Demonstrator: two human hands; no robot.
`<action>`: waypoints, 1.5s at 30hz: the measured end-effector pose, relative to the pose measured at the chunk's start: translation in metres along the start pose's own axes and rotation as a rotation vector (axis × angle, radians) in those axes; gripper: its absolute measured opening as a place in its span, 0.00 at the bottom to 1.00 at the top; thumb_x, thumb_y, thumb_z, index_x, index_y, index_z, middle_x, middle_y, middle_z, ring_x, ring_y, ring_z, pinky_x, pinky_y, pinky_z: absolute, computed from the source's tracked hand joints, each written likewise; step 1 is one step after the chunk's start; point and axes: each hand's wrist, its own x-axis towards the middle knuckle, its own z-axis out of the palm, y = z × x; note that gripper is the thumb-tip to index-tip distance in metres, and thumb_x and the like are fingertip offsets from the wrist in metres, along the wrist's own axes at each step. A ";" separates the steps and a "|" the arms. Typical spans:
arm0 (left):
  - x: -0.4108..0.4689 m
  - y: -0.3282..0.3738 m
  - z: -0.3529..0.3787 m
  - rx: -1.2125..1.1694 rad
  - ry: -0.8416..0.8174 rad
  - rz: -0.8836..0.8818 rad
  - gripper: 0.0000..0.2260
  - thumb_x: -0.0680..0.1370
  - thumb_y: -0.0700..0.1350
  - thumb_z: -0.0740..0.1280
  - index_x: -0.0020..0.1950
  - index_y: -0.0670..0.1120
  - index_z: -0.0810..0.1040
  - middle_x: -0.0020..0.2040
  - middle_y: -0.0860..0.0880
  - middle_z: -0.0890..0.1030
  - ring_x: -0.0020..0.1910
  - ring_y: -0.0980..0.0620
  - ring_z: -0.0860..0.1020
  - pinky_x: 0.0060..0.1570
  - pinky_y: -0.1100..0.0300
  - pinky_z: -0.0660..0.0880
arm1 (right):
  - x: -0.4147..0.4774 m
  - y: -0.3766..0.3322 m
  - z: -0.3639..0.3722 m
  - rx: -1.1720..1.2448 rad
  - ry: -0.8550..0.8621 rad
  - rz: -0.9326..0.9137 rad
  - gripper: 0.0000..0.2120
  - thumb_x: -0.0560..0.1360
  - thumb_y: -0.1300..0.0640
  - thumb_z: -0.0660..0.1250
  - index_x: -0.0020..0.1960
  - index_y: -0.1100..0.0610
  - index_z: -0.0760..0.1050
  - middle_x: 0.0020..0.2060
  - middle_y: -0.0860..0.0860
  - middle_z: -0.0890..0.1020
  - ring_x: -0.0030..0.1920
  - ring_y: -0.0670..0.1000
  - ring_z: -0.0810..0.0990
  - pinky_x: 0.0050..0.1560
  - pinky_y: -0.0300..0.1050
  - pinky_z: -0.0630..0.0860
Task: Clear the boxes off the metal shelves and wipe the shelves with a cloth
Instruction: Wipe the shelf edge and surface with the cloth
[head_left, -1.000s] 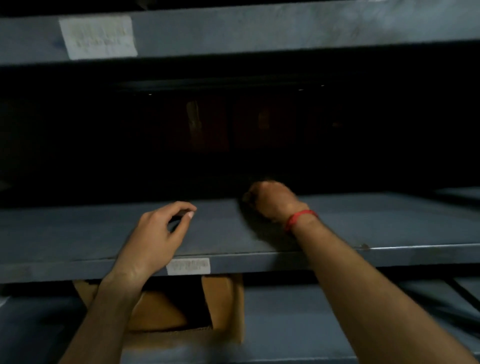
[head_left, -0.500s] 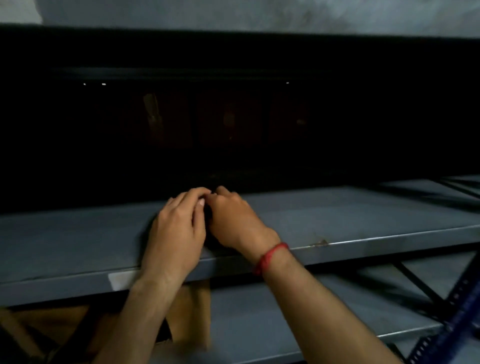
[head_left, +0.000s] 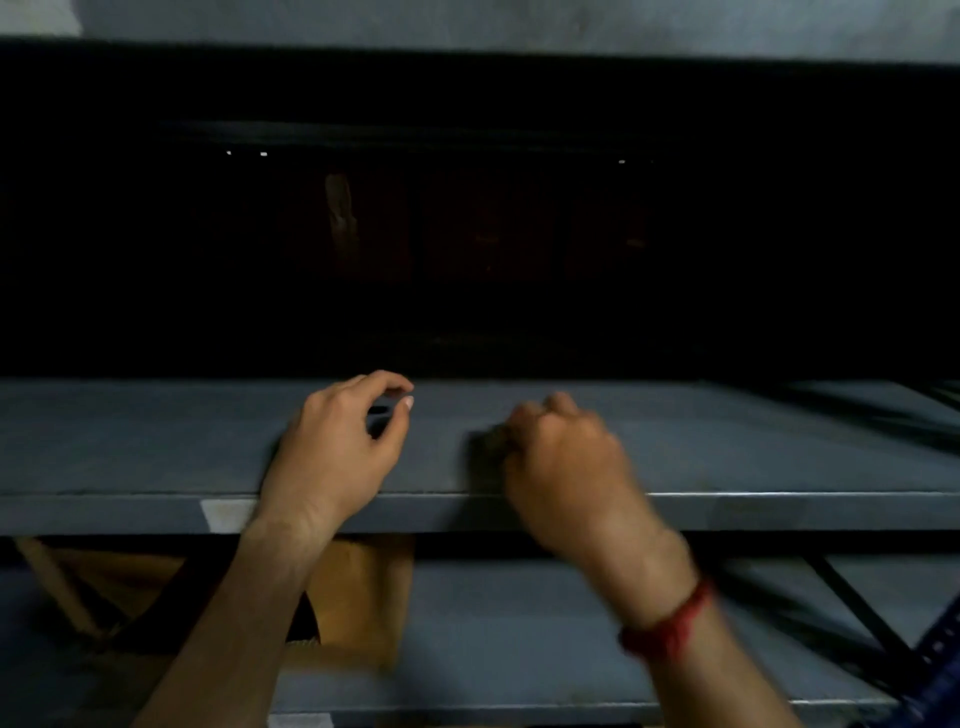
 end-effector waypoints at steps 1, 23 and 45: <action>0.000 0.000 0.001 0.023 0.012 0.008 0.06 0.81 0.47 0.66 0.56 0.52 0.80 0.53 0.52 0.84 0.53 0.49 0.81 0.52 0.50 0.79 | -0.003 -0.016 0.005 0.037 -0.008 -0.074 0.14 0.79 0.57 0.59 0.63 0.54 0.73 0.61 0.55 0.74 0.61 0.60 0.73 0.57 0.49 0.72; -0.001 0.122 0.091 -0.174 0.125 0.127 0.14 0.83 0.47 0.56 0.62 0.48 0.79 0.55 0.52 0.84 0.53 0.51 0.81 0.57 0.56 0.75 | -0.013 0.110 -0.034 0.004 -0.037 0.016 0.14 0.79 0.54 0.60 0.64 0.54 0.71 0.63 0.57 0.73 0.62 0.62 0.72 0.61 0.51 0.71; -0.003 0.161 0.114 -0.088 0.048 0.234 0.12 0.81 0.48 0.60 0.61 0.48 0.78 0.53 0.51 0.83 0.51 0.49 0.78 0.57 0.51 0.74 | -0.002 0.152 -0.039 -0.075 0.064 0.191 0.16 0.81 0.49 0.58 0.65 0.53 0.73 0.62 0.56 0.73 0.63 0.63 0.72 0.59 0.52 0.72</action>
